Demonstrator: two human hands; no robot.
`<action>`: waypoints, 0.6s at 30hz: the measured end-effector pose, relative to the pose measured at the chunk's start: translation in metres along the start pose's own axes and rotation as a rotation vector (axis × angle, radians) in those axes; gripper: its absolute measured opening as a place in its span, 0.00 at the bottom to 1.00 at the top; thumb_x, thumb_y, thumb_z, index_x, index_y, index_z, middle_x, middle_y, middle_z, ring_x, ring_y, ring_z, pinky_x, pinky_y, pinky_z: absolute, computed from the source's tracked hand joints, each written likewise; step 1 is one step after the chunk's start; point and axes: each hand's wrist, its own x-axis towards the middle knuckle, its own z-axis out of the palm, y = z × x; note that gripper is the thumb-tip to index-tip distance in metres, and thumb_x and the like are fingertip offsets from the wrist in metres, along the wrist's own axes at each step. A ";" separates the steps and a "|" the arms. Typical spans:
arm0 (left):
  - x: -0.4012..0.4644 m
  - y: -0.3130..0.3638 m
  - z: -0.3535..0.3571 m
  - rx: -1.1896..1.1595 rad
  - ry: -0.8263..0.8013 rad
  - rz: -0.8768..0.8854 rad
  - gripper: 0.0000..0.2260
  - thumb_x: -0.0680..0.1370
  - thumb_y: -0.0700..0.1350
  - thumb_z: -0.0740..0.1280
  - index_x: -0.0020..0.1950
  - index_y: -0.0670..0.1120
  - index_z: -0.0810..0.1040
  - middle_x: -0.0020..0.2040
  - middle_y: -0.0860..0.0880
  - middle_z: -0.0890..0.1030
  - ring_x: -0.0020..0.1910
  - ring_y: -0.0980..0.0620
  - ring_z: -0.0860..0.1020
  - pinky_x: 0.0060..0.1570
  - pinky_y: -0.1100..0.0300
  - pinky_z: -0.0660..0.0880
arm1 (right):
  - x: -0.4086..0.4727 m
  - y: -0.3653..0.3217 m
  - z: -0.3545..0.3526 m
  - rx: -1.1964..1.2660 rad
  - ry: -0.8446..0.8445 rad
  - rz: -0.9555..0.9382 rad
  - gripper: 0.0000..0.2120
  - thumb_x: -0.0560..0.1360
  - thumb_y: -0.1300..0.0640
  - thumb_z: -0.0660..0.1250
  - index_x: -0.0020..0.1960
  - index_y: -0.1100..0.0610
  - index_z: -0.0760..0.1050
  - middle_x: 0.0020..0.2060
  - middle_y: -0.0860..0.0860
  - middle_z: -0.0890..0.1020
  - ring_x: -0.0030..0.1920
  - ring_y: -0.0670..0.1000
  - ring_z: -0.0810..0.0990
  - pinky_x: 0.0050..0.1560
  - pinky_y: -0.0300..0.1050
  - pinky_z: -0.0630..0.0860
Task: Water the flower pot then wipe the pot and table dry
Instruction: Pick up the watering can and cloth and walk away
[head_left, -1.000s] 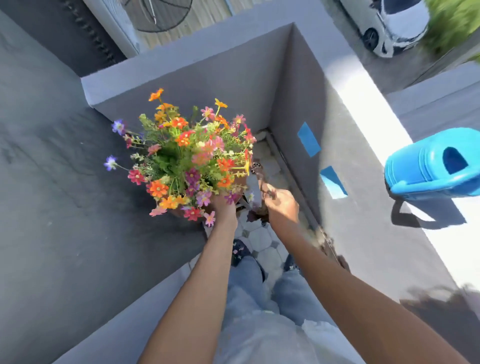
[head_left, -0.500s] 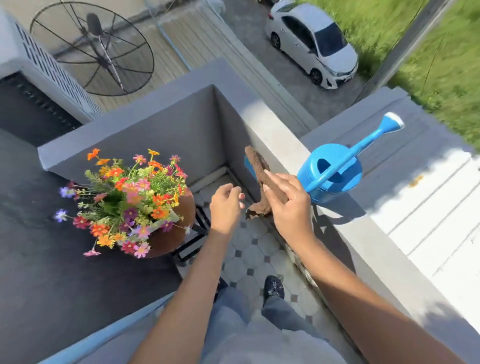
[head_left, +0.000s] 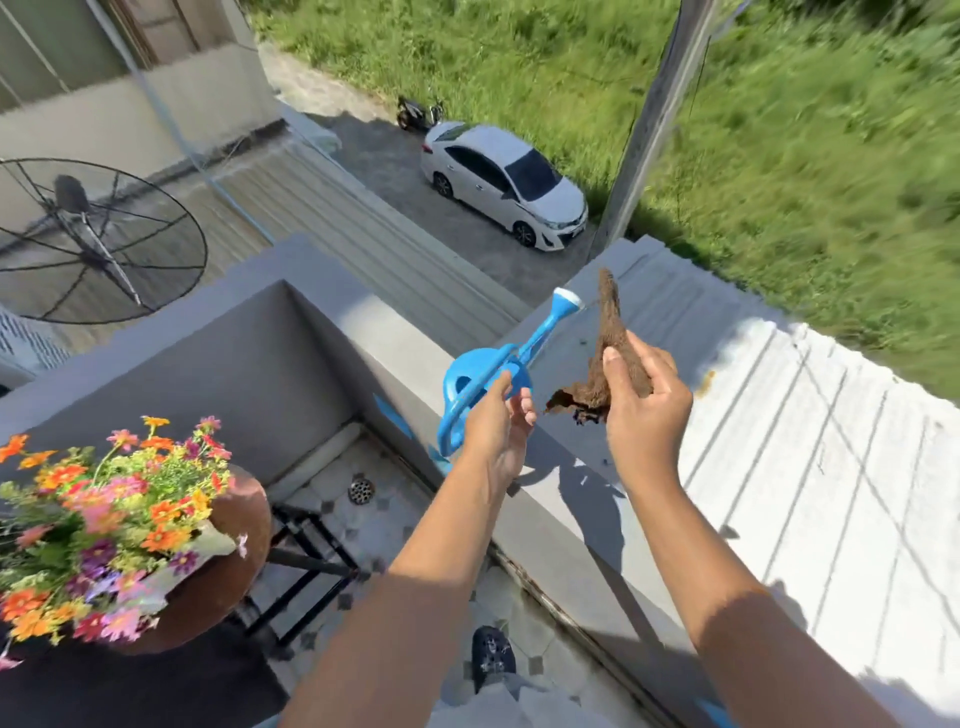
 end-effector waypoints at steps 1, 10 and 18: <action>0.009 -0.005 0.002 -0.055 0.015 -0.013 0.05 0.80 0.46 0.64 0.50 0.45 0.74 0.35 0.47 0.75 0.22 0.58 0.74 0.22 0.68 0.70 | 0.001 0.003 -0.004 -0.001 -0.002 0.015 0.12 0.78 0.61 0.67 0.61 0.61 0.79 0.54 0.57 0.80 0.51 0.44 0.81 0.49 0.28 0.75; 0.049 0.001 0.018 -0.246 -0.039 0.082 0.11 0.82 0.50 0.60 0.50 0.43 0.74 0.37 0.50 0.75 0.25 0.59 0.73 0.24 0.68 0.71 | -0.006 0.012 -0.008 0.037 -0.036 0.079 0.12 0.78 0.59 0.67 0.60 0.59 0.80 0.53 0.55 0.80 0.50 0.44 0.82 0.48 0.30 0.77; 0.018 0.047 -0.037 0.125 0.022 0.362 0.10 0.82 0.49 0.60 0.44 0.45 0.73 0.32 0.50 0.72 0.27 0.57 0.69 0.25 0.66 0.67 | -0.021 0.010 0.006 0.084 -0.167 0.105 0.09 0.78 0.61 0.67 0.57 0.55 0.80 0.51 0.55 0.81 0.50 0.46 0.82 0.50 0.36 0.79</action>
